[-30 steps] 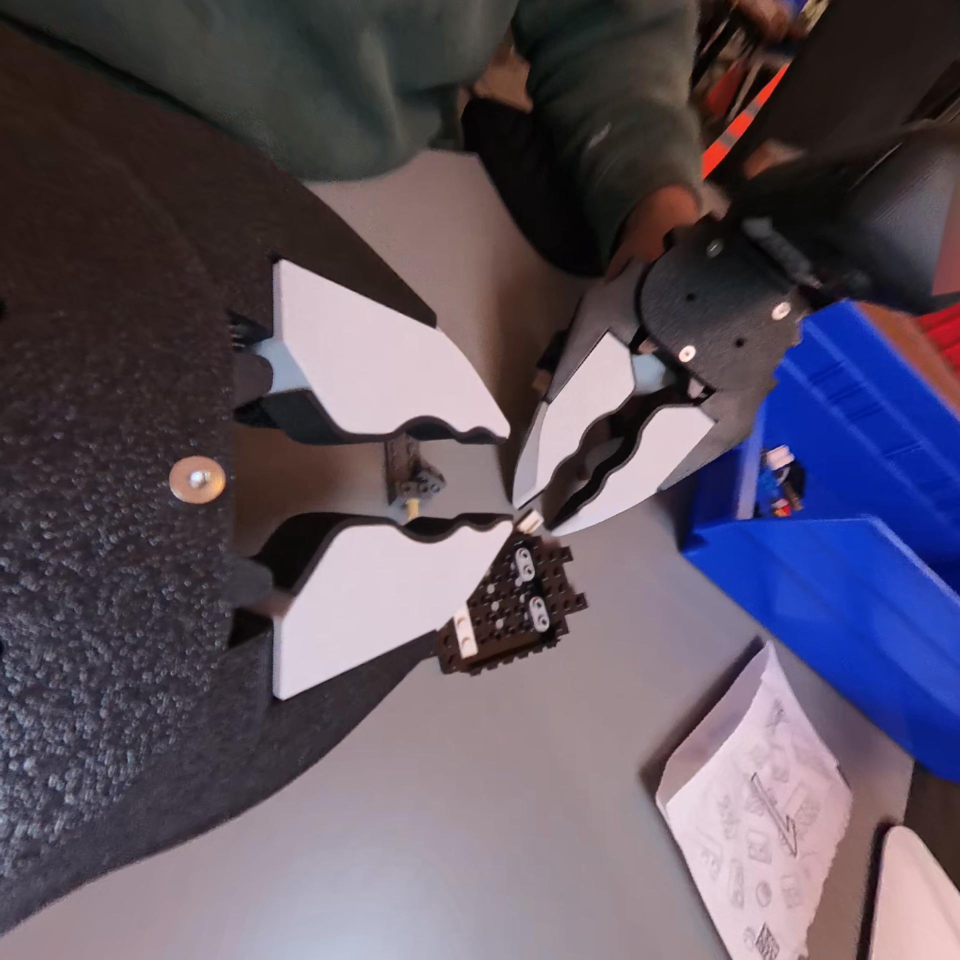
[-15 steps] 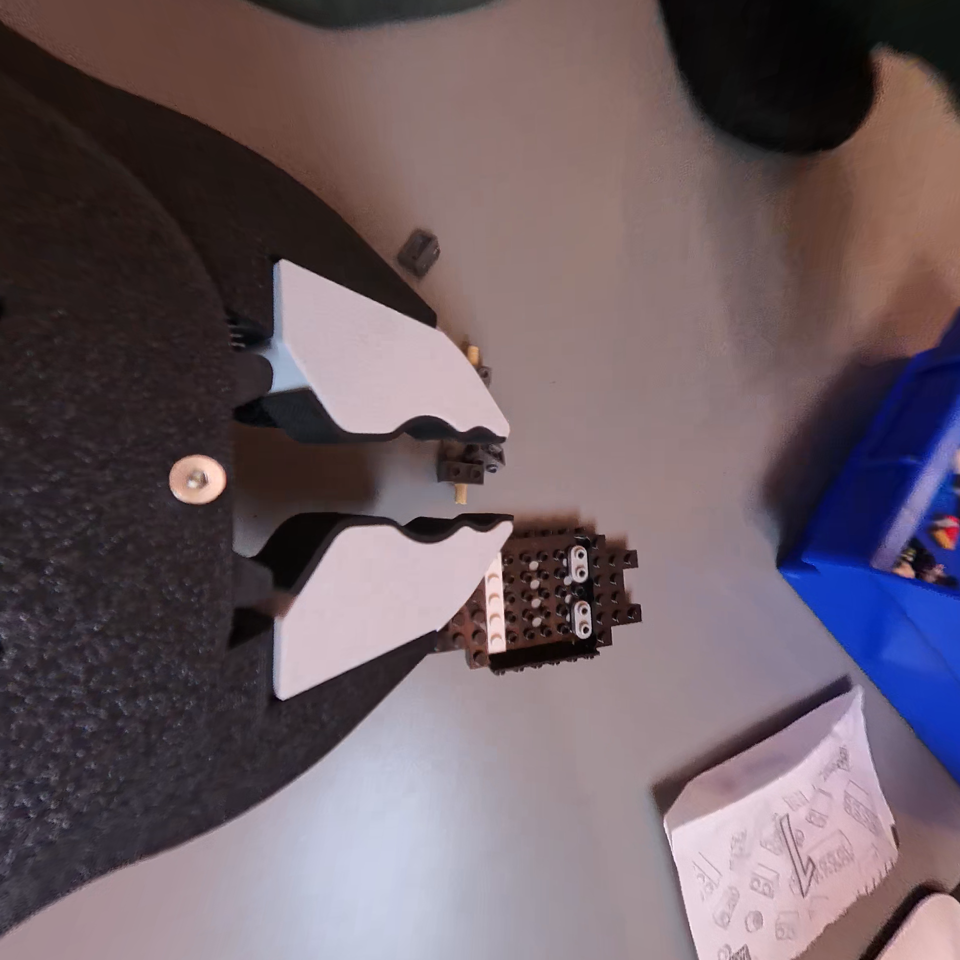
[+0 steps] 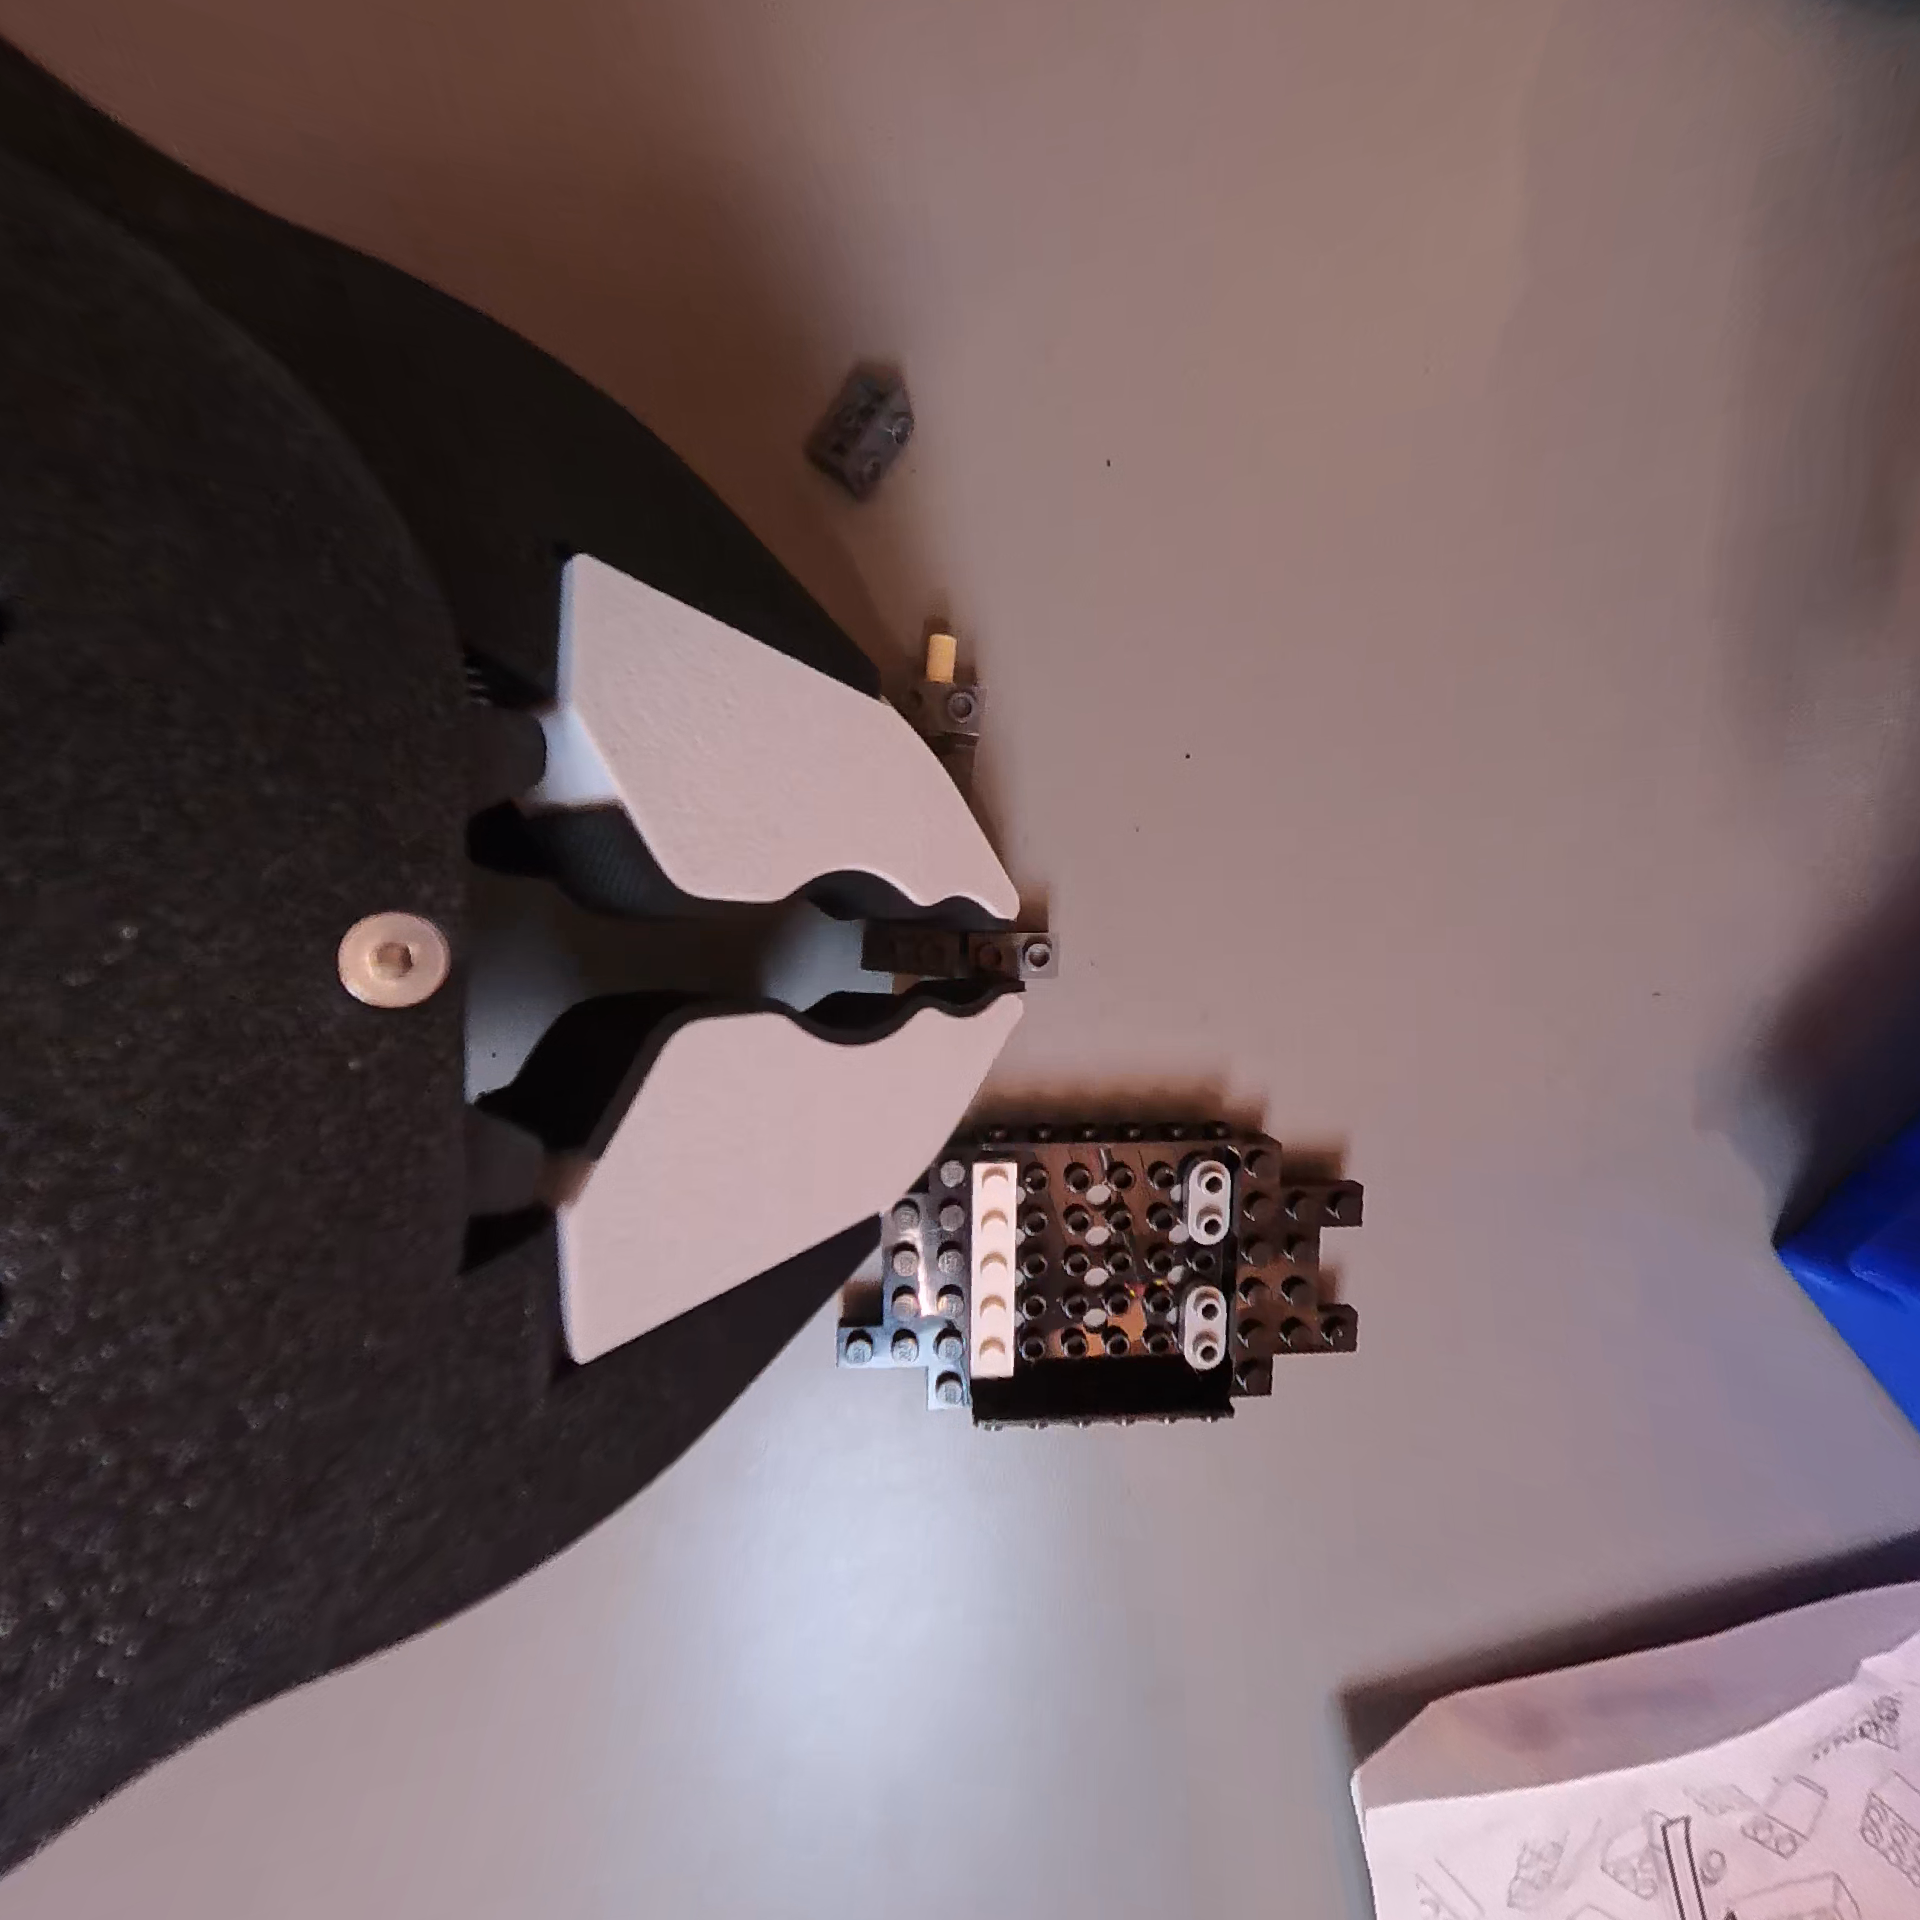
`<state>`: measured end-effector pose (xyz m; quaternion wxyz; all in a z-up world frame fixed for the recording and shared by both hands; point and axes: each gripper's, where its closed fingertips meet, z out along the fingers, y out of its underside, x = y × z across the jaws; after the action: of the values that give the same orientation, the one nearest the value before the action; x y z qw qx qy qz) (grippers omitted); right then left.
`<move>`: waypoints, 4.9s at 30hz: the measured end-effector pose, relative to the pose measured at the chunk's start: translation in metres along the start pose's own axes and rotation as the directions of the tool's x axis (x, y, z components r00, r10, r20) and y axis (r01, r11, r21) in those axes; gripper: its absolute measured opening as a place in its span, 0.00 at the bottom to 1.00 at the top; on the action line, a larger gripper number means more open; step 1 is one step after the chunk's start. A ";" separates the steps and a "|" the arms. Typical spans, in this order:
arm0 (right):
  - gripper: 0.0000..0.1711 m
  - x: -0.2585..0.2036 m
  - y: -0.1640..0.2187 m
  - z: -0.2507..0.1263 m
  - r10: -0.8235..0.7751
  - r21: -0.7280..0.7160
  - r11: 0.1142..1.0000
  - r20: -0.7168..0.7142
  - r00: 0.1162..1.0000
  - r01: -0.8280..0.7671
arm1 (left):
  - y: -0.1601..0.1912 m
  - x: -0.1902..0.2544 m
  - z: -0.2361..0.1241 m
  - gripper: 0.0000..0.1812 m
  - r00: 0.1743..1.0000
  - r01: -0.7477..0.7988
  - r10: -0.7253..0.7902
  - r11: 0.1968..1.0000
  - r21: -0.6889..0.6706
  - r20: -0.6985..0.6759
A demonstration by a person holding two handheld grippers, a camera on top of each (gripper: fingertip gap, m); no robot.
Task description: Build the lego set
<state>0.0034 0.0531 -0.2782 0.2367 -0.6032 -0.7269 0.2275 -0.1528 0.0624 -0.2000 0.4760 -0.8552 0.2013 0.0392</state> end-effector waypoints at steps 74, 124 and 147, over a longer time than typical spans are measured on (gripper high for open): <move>0.15 -0.003 -0.010 -0.032 -0.277 0.182 0.944 -0.026 0.961 0.277 | 0.028 -0.041 0.001 0.34 0.953 0.280 -0.270 0.958 -0.059 0.139; 0.03 -0.063 -0.021 -0.038 -0.405 0.255 0.899 0.173 0.898 0.357 | 0.022 0.202 0.001 0.09 0.764 -0.337 0.278 0.941 0.007 -0.582; 0.03 -0.036 -0.005 -0.036 -0.307 0.193 0.943 0.189 0.933 0.271 | -0.001 0.143 -0.010 0.09 0.786 -0.046 0.049 0.999 0.021 -0.617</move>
<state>0.0277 0.0182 -0.2493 0.2361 -0.4396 -0.8081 0.3132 -0.0224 0.0108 -0.2304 0.3850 -0.8148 0.3671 -0.2306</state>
